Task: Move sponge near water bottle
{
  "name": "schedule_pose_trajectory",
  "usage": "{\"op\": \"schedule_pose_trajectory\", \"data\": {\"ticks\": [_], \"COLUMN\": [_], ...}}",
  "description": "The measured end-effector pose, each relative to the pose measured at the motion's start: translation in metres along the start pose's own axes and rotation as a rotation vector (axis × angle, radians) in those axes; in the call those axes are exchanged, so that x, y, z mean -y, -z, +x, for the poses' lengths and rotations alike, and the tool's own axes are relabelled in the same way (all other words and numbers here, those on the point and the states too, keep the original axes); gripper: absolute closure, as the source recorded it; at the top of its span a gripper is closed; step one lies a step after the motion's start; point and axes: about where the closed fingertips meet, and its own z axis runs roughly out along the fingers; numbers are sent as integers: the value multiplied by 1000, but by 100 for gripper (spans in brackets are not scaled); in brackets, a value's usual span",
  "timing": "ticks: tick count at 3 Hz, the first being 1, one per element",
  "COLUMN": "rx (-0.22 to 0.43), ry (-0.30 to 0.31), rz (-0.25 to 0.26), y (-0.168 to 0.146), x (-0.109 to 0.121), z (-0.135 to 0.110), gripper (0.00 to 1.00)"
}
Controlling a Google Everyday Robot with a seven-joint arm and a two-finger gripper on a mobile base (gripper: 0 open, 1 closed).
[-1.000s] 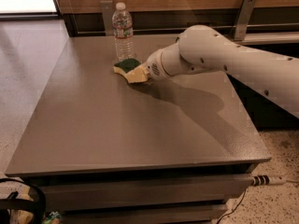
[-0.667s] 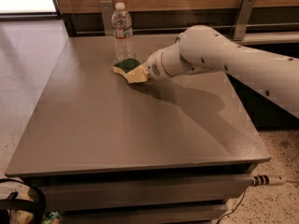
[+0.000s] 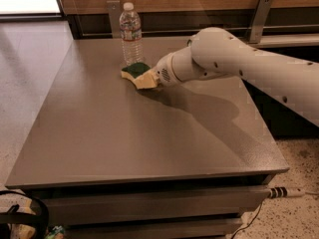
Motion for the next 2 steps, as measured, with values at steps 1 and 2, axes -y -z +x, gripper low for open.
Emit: {"op": "schedule_pose_trajectory", "data": {"ticks": [1, 2], "rx": [-1, -1], "ry": [1, 2], "rz": [-3, -4], "y": [-1, -2], "x": [-2, -3], "z": [0, -1], "gripper": [7, 0]}}
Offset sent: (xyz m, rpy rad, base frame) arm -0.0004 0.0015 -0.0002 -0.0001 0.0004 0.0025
